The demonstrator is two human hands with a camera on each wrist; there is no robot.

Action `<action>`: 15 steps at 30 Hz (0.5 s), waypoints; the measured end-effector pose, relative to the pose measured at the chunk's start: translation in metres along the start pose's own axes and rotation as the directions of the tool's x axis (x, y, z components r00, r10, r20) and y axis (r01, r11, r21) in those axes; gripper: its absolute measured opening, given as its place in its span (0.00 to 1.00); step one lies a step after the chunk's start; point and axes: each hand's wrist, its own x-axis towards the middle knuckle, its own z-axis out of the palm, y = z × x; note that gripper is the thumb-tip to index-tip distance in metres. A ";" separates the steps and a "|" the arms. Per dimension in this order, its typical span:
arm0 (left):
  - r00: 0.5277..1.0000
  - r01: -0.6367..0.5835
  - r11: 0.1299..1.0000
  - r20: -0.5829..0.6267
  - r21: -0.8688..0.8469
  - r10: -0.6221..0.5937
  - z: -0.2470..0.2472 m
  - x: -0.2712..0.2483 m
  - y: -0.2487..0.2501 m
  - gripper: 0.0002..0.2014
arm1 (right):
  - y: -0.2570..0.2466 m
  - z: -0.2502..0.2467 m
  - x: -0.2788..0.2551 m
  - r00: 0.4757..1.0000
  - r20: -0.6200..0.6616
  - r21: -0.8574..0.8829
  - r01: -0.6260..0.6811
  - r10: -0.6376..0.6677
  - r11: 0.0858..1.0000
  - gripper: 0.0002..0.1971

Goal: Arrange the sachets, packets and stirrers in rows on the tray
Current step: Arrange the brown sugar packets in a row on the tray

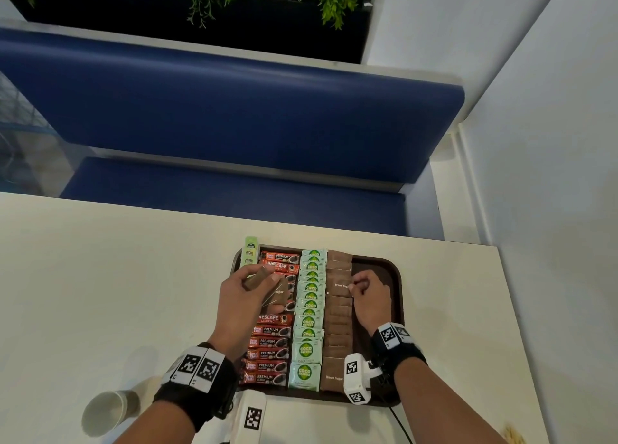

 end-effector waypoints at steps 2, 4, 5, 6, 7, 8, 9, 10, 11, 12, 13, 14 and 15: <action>1.000 0.000 1.000 -0.001 0.000 0.000 0.000 0.000 0.000 0.11 | 0.001 -0.001 0.000 1.000 -0.004 0.002 0.012 -0.012 1.000 0.13; 1.000 0.001 1.000 0.001 -0.009 -0.001 0.000 0.000 0.000 0.11 | 0.004 0.000 0.000 1.000 0.000 -0.004 0.017 -0.017 1.000 0.12; 1.000 0.001 1.000 0.003 -0.015 -0.001 0.000 0.000 0.001 0.10 | 0.004 -0.001 0.000 1.000 0.001 -0.004 0.021 -0.021 1.000 0.12; 1.000 0.000 1.000 0.005 -0.017 0.001 0.000 0.000 0.001 0.10 | 0.003 -0.001 0.000 1.000 0.001 -0.003 0.024 -0.024 1.000 0.12; 1.000 -0.002 1.000 0.007 -0.018 0.003 0.001 -0.001 0.002 0.11 | 0.003 -0.002 -0.001 1.000 0.002 -0.005 0.025 -0.025 1.000 0.12; 1.000 -0.004 1.000 0.008 -0.016 0.004 0.001 -0.001 0.002 0.11 | 0.003 -0.002 -0.001 1.000 0.001 -0.014 0.024 -0.024 1.000 0.11; 1.000 -0.003 1.000 0.009 -0.015 0.003 0.001 -0.001 0.002 0.11 | 0.003 -0.003 -0.001 1.000 -0.001 -0.014 0.025 -0.025 1.000 0.12; 1.000 -0.001 1.000 0.009 -0.013 0.001 0.001 -0.001 0.002 0.11 | 0.003 -0.004 -0.002 1.000 -0.005 -0.013 0.021 -0.021 1.000 0.12; 1.000 0.001 1.000 0.010 -0.010 -0.001 0.001 -0.001 0.002 0.11 | 0.004 -0.004 -0.001 1.000 -0.008 -0.011 0.016 -0.016 1.000 0.13; 1.000 0.003 1.000 0.011 -0.007 -0.003 0.001 -0.001 0.002 0.11 | 0.005 -0.004 -0.001 1.000 -0.004 -0.012 0.007 -0.007 1.000 0.14; 1.000 0.004 1.000 0.011 -0.005 -0.004 0.001 -0.001 0.002 0.11 | 0.005 -0.004 -0.001 1.000 -0.001 -0.012 0.003 -0.003 1.000 0.14; 1.000 0.006 1.000 0.010 -0.004 -0.005 0.001 -0.001 0.002 0.11 | 0.004 -0.004 -0.001 1.000 -0.001 -0.011 0.005 -0.005 1.000 0.15; 1.000 0.008 1.000 0.010 -0.006 -0.008 0.001 -0.001 0.002 0.11 | 0.004 -0.004 -0.001 1.000 0.001 -0.009 0.004 -0.004 1.000 0.15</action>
